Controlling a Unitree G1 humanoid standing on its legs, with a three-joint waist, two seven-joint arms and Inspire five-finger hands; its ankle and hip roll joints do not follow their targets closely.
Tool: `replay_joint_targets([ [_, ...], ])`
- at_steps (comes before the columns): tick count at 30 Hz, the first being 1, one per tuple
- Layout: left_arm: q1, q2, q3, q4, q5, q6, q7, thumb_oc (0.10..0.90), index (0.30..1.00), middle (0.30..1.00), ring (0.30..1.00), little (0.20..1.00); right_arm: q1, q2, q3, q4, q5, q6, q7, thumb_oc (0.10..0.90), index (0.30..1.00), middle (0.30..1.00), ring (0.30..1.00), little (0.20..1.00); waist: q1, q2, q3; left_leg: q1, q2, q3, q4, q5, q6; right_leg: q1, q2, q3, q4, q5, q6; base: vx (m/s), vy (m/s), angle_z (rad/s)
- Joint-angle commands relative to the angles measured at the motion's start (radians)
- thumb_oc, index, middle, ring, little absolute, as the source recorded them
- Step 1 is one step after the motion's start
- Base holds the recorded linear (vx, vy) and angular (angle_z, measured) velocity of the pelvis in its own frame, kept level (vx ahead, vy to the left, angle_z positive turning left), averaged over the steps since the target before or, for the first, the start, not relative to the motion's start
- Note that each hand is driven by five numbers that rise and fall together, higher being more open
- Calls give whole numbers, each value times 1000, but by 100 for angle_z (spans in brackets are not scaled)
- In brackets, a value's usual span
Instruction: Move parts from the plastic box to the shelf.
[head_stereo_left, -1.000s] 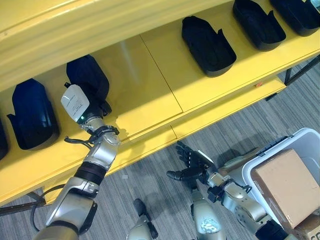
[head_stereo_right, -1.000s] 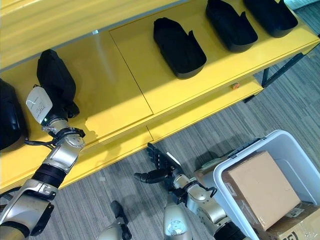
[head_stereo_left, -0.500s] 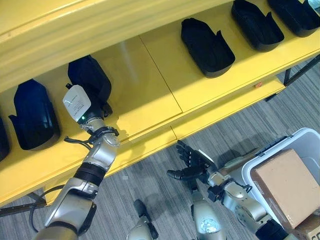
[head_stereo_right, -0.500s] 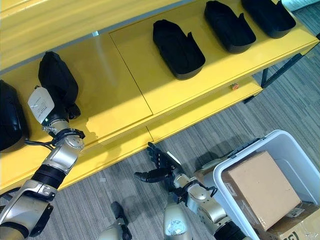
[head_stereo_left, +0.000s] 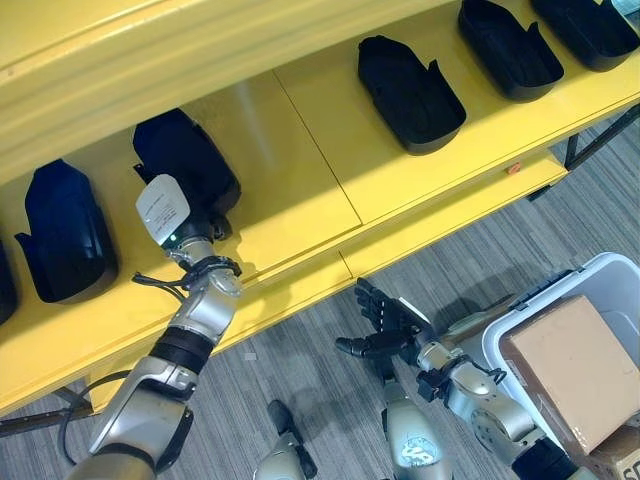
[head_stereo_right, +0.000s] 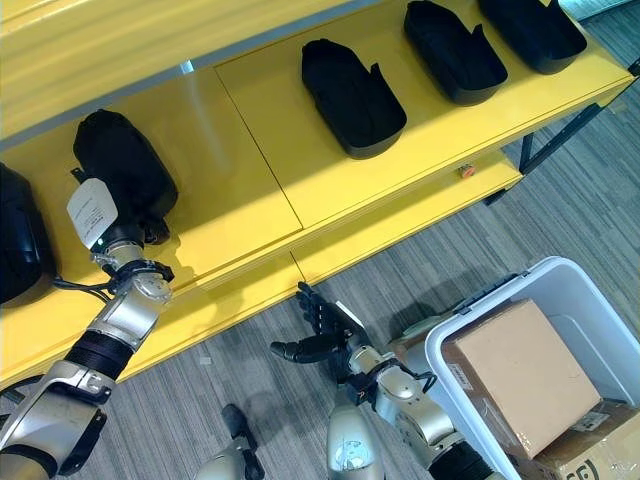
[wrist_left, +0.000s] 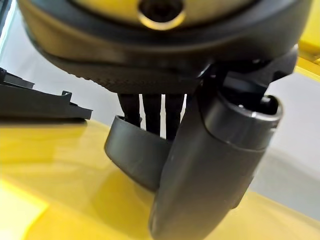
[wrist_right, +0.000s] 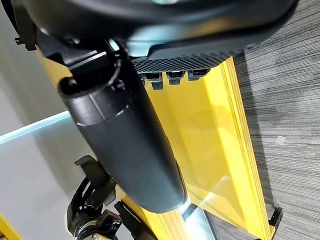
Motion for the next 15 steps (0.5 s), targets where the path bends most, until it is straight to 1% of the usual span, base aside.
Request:
replay_joint_targets([
  [1, -67, 112, 6, -6, 130, -18, 39, 900, 1000, 1000, 1000, 1000, -16, 35, -30, -107, 30, -73, 42, 900, 1000, 1000, 1000, 1000, -13, -10, -81, 39, 61, 7, -7, -38, -14, 19, -44, -4, 6, -97, 39, 0, 0, 0],
  [15, -41, 111, 1, -18, 156, 15, 20, 900, 1000, 1000, 1000, 1000, -13, 34, -36, -110, 28, -64, 49, 900, 1000, 1000, 1000, 1000, -10, -7, -86, 45, 59, 7, -7, -40, -13, 26, -46, -9, 5, -98, 40, 0, 0, 0],
])
